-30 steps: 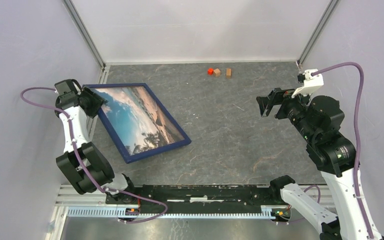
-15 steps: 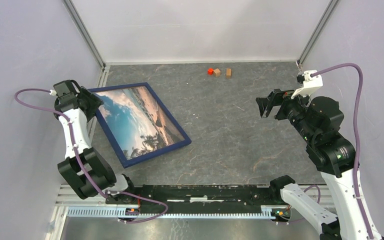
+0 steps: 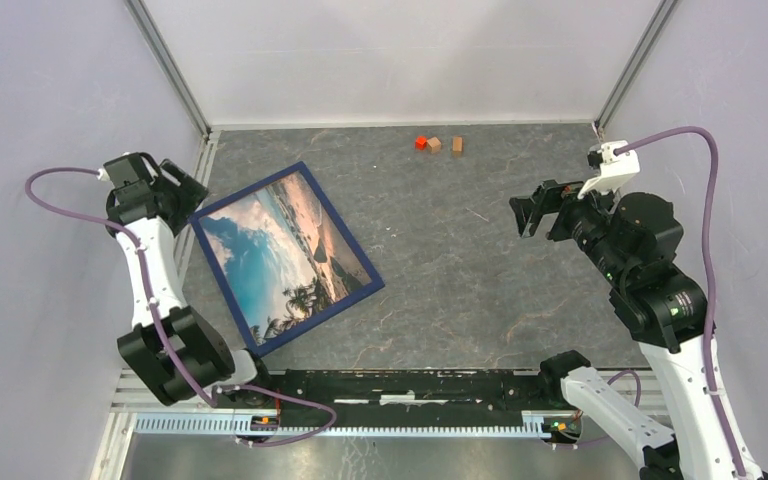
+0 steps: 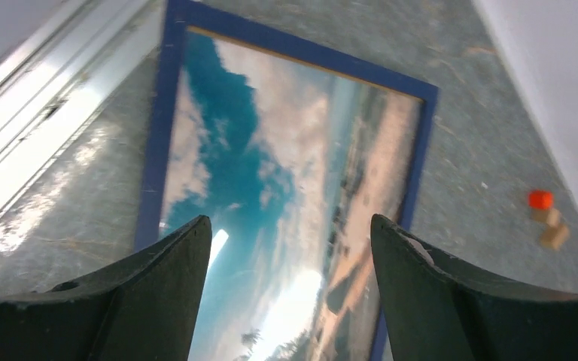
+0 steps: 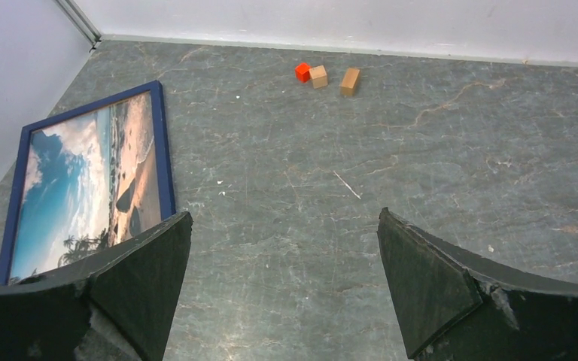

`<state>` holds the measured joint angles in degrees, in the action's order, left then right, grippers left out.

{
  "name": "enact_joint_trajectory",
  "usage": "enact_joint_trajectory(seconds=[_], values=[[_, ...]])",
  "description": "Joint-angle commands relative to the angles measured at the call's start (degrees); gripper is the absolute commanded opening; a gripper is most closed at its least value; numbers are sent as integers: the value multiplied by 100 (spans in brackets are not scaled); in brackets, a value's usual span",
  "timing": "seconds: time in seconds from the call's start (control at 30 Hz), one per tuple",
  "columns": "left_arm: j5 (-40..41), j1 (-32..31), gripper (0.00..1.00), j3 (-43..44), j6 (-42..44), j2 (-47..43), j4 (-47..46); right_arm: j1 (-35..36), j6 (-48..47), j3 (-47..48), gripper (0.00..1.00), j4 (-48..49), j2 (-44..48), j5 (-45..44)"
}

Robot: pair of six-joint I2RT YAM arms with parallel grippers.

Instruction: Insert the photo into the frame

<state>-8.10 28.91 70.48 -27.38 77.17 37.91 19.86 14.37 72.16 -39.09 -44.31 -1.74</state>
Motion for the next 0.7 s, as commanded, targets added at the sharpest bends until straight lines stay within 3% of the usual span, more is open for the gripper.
enact_joint_trajectory(seconds=[0.0,0.27,0.43,0.53,0.67], values=[[-660,-524,83,699,243,-750,-32,-1,-380,351,98,126,-38,124],[-1408,-2504,84,2029,759,-1891,-113,-1,-995,840,98,205,101,6],[-2243,-2606,87,2242,446,-2931,-1319,4,-1158,896,98,423,304,-36],[-2273,-2600,90,2243,347,-3564,-2068,7,-1193,879,98,550,424,-33],[-1978,-2598,93,2487,400,-3982,-2227,4,-1181,890,98,656,549,-37]])
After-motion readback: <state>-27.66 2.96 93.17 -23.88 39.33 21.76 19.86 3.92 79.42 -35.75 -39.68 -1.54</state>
